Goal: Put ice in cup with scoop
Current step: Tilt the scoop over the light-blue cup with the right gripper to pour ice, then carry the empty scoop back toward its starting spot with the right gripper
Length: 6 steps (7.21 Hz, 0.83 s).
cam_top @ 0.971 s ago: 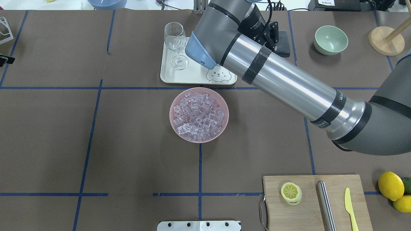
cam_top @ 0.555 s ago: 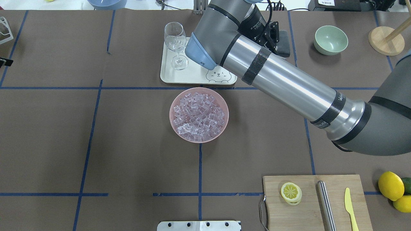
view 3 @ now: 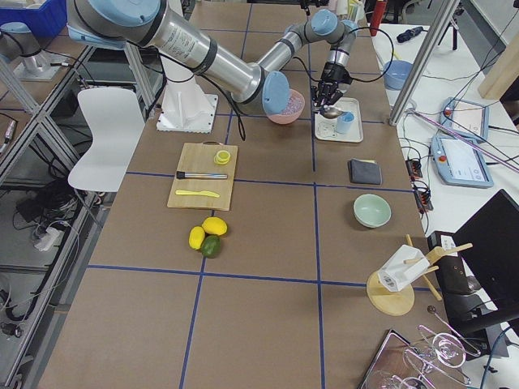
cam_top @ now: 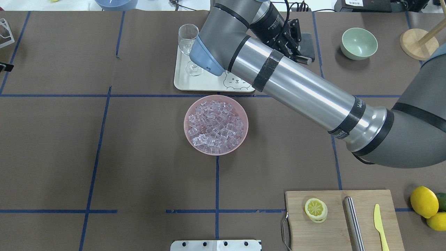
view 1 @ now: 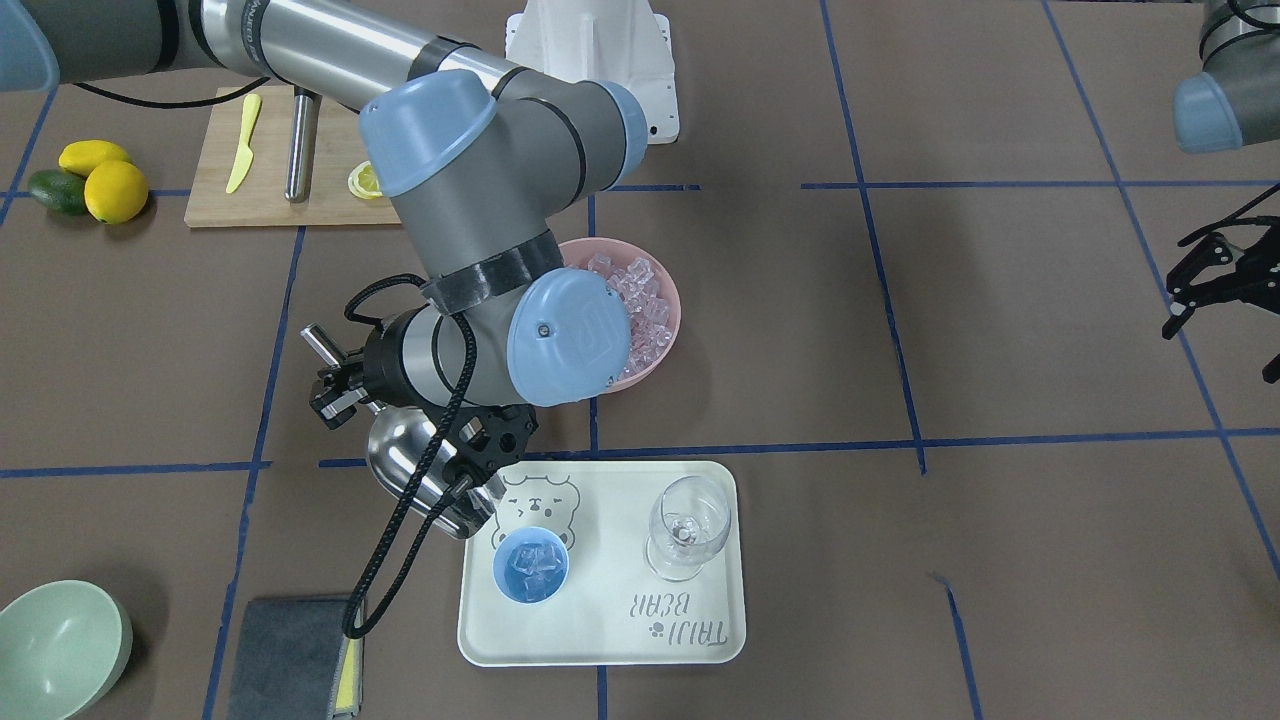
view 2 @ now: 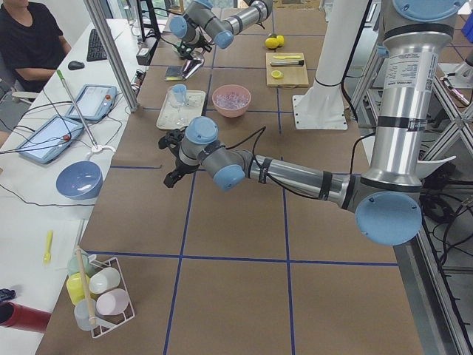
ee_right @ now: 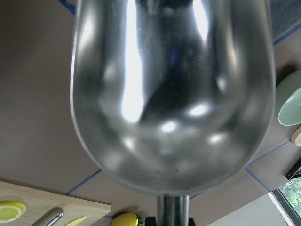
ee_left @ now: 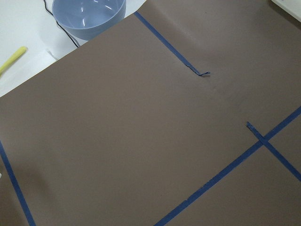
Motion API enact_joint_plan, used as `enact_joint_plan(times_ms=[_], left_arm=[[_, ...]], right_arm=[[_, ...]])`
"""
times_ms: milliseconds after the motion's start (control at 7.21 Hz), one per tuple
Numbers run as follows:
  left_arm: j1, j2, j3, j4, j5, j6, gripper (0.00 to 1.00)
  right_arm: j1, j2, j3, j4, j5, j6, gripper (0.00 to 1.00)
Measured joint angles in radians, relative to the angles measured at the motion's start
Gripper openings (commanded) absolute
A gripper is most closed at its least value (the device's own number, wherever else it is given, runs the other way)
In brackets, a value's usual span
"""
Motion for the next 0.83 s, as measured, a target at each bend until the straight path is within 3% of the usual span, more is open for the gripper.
enact_joint_plan(times_ms=[139,416,833], left_arm=[[0.000,-0.002,0.000,0.003,0.000,0.000,1.00],[0.000,-0.009,0.003,0.019,0.000,-0.001,1.00],[-0.010,-0.032,0.002,0.222,0.005,-0.002,1.00]], right_arm=[[0.000,-0.008,0.022,0.001,-0.001,-0.006,0.00],[0.010,-0.106,0.191,0.018,0.005,-0.007,0.00],[0.092,-0.290,0.465,0.066,0.081,0.011,0.00]])
